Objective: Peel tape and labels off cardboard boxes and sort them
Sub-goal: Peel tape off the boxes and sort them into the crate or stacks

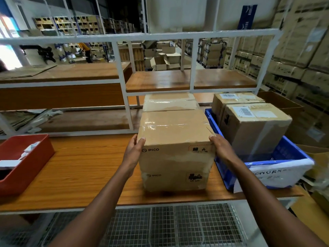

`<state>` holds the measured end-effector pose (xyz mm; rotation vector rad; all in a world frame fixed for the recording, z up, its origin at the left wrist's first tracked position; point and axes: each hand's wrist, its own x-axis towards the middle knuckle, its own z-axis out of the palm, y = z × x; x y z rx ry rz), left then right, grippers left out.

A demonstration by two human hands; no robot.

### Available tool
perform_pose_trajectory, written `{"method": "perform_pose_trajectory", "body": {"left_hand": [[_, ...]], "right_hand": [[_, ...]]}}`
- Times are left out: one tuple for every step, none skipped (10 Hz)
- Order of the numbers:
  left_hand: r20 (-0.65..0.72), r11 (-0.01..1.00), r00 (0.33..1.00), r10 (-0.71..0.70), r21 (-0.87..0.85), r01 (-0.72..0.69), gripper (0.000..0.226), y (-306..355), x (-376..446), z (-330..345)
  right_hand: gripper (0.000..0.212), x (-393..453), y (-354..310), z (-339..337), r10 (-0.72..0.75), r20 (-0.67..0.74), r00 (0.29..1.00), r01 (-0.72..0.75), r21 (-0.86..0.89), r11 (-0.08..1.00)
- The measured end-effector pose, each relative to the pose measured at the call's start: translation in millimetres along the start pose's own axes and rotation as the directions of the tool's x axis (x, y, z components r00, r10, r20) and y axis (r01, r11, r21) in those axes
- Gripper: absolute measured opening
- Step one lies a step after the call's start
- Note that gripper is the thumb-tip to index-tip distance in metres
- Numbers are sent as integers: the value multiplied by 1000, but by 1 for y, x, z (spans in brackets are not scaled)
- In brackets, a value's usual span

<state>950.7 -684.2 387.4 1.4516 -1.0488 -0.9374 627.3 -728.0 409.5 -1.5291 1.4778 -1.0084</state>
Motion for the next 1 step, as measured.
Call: {"method": "perform_pose_trajectory", "body": {"left_hand": [[-41,995,997,68,82,-65,73,22,5,-2]], "right_hand": [[40,-3,-12,-8,-44,11,999,45,-142,989]]}}
